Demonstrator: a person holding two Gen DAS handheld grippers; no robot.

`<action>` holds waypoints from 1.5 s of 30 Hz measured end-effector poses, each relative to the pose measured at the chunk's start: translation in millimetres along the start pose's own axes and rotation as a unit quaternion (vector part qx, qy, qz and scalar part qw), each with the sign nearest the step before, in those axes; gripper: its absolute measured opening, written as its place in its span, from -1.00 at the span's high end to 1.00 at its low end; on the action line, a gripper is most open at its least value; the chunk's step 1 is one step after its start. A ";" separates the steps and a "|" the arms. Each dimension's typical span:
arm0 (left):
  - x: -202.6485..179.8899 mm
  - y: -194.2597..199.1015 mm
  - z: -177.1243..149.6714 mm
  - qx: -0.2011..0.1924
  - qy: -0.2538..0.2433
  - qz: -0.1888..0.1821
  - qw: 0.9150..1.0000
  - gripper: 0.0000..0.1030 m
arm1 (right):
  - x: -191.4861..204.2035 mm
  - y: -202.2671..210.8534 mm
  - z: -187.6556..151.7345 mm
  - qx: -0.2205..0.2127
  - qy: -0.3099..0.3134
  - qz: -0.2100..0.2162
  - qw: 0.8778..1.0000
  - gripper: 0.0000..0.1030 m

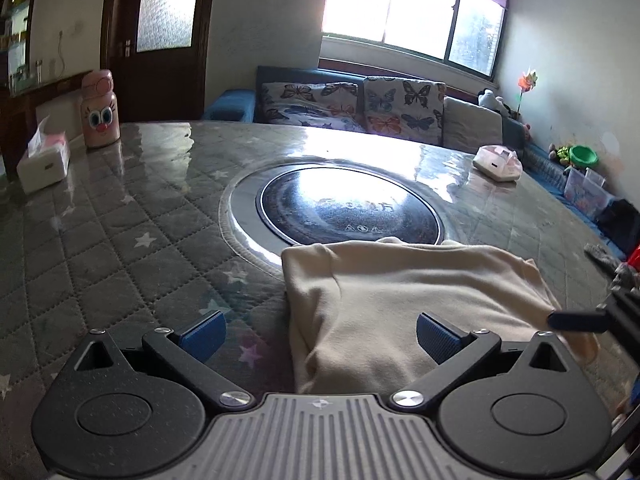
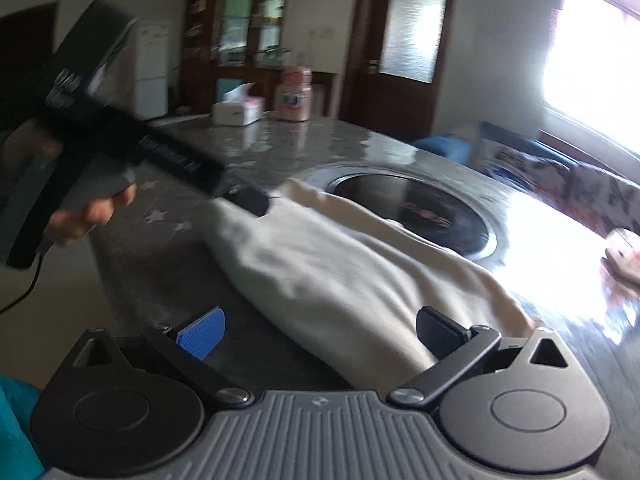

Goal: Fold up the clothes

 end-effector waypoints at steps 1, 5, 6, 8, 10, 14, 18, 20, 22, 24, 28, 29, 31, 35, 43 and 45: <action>2.9 0.4 0.6 0.002 0.005 0.000 1.000 -1.00 | 5.5 -2.9 2.1 0.002 0.008 0.006 1.000 -0.99; 14.6 0.9 2.0 0.006 0.024 0.005 1.000 -1.00 | 26.3 -15.5 11.4 0.007 0.045 0.026 0.999 -0.88; 17.5 0.7 2.2 0.007 0.030 0.004 1.000 -1.00 | 31.3 -18.8 13.9 0.008 0.052 0.031 0.998 -0.87; 23.2 0.0 2.8 0.010 0.042 0.000 0.999 -1.00 | 40.7 -25.1 19.0 0.009 0.063 0.039 0.997 -0.83; 28.6 -0.5 3.9 0.011 0.057 -0.006 0.998 -1.00 | 48.6 -30.9 23.3 0.010 0.074 0.045 0.996 -0.78; 39.3 -5.7 5.5 0.021 0.092 -0.014 0.995 -1.00 | 59.7 -43.1 32.2 0.010 0.086 0.053 0.995 -0.63; 50.4 -12.6 4.7 0.037 0.138 -0.033 0.989 -1.00 | 69.6 -55.8 38.0 0.012 0.105 0.049 0.993 -0.44; 51.1 -13.8 4.2 0.038 0.149 -0.045 0.987 -1.00 | 73.6 -62.5 39.5 0.018 0.113 0.044 0.992 -0.16; 50.1 -15.6 3.3 0.044 0.156 -0.049 0.986 -1.00 | 76.7 -68.9 40.4 0.023 0.116 0.044 0.992 -0.06; 50.2 -17.7 1.8 0.052 0.174 -0.053 0.982 -1.00 | 78.7 -75.1 41.1 0.023 0.122 0.035 0.992 0.13; 51.0 -20.4 0.4 0.065 0.215 -0.071 0.972 -1.00 | 73.3 -73.3 45.3 0.005 0.113 0.035 0.993 0.53; 50.9 -21.1 0.4 0.067 0.227 -0.079 0.968 -1.00 | 68.4 -69.7 47.4 0.000 0.101 0.041 0.994 0.60; 51.1 -23.7 0.3 0.073 0.252 -0.093 0.961 -1.00 | 62.1 -65.3 53.2 -0.009 0.075 0.049 0.996 0.63; 51.3 -31.2 0.7 0.083 0.304 -0.116 0.942 -1.00 | 44.4 -53.9 63.1 -0.021 0.025 0.068 0.997 0.69; 30.2 -47.8 1.8 0.103 0.352 -0.176 0.913 -0.61 | 30.2 -37.8 65.5 -0.038 -0.004 0.089 0.995 0.71; 25.6 -51.8 0.0 0.109 0.355 -0.184 0.910 -0.34 | 31.8 -36.6 62.2 -0.037 -0.001 0.094 0.995 0.71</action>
Point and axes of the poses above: each gripper's, at about its wrist camera, not at the fingertips, and y roughly against the way its jaws point, x to its left, z to its top, the point moved 6 cm from there along -y, roughly the way its jaws point, and after that the axes turned 6 degrees about -y, right-handed, at the moved point
